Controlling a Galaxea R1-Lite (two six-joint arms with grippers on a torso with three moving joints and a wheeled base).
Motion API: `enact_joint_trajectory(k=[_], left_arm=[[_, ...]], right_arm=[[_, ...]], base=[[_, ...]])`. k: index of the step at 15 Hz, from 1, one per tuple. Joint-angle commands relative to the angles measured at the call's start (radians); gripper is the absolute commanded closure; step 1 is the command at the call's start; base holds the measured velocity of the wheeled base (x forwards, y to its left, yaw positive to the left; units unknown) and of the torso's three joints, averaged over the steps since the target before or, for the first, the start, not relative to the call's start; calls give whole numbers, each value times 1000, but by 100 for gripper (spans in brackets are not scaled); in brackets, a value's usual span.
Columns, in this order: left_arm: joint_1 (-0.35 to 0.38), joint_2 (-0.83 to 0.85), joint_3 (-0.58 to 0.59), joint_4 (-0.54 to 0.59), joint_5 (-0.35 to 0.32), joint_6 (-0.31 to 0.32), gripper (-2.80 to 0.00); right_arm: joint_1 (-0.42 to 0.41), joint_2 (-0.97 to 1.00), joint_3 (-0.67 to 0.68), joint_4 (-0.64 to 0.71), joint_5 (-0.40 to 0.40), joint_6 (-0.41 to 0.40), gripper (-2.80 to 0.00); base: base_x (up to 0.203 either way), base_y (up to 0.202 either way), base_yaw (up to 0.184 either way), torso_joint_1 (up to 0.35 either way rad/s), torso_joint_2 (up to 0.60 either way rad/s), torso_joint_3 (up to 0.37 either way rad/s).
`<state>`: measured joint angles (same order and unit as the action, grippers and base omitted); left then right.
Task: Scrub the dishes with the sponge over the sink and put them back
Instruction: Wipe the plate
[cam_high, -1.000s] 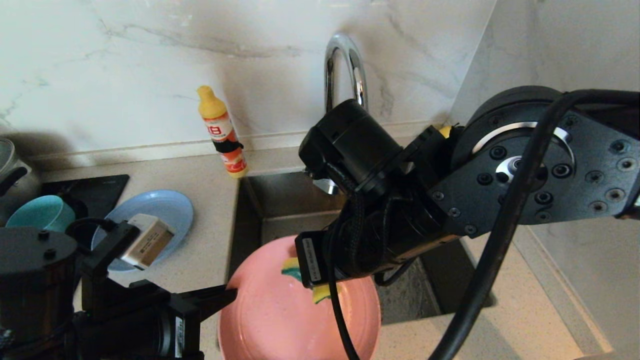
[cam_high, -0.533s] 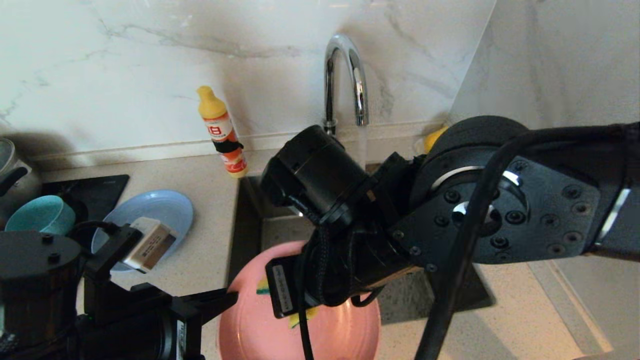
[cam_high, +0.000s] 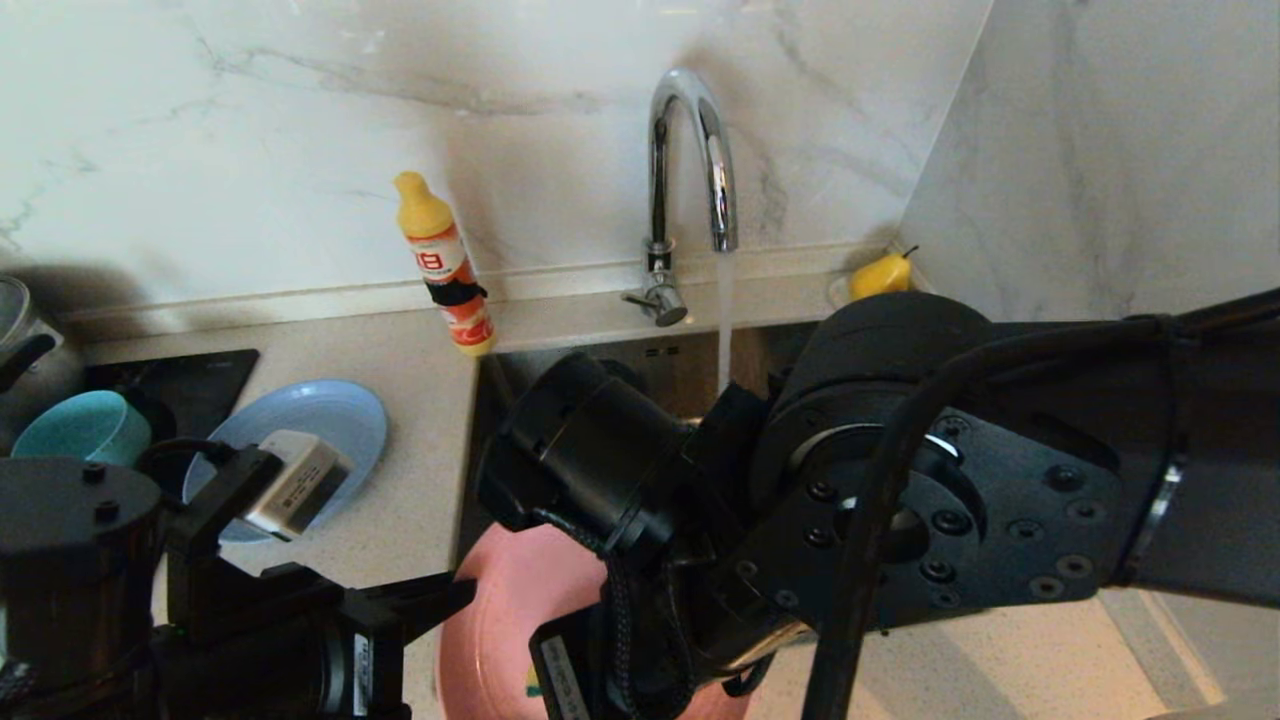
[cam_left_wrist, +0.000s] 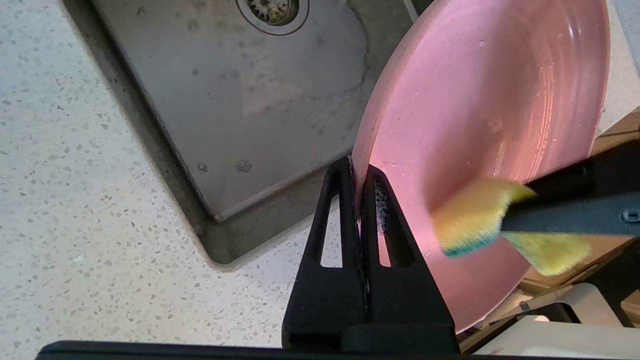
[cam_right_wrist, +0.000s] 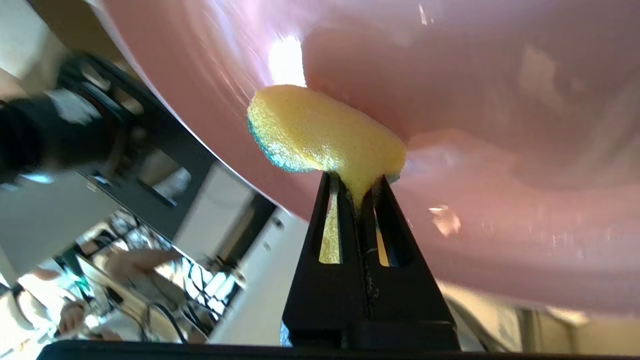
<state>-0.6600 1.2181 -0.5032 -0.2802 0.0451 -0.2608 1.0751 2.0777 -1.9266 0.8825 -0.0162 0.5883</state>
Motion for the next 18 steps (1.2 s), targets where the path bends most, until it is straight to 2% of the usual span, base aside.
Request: enact_joint_trajectory(k=[1,5,11,15,18], left_arm=[[0,5,-5,-2,1,-1,0],[0,4,-9,-2,2,-1,0],[0,4,-5,-1,2,-1,0],[-1,-5,-1,3,4,-1,0],[-1,0,-2,1,4,-1,0]], right_arm=[[0,-9,24,26,-1,3,0],[-23,-56,98,24,-6,-1,0],[-104,-126,85,22,-7,-19,0],[-104,-110,-7,12,-8,-20,0],[-66,-84,-6,-27,-7,-24,0]], base=[[0,0,0,0,0,0],[0,0,0,0,0,0],[0,0,0,0,0,0],[0,0,0,0,0,0],[0,0,0,0,0,0]])
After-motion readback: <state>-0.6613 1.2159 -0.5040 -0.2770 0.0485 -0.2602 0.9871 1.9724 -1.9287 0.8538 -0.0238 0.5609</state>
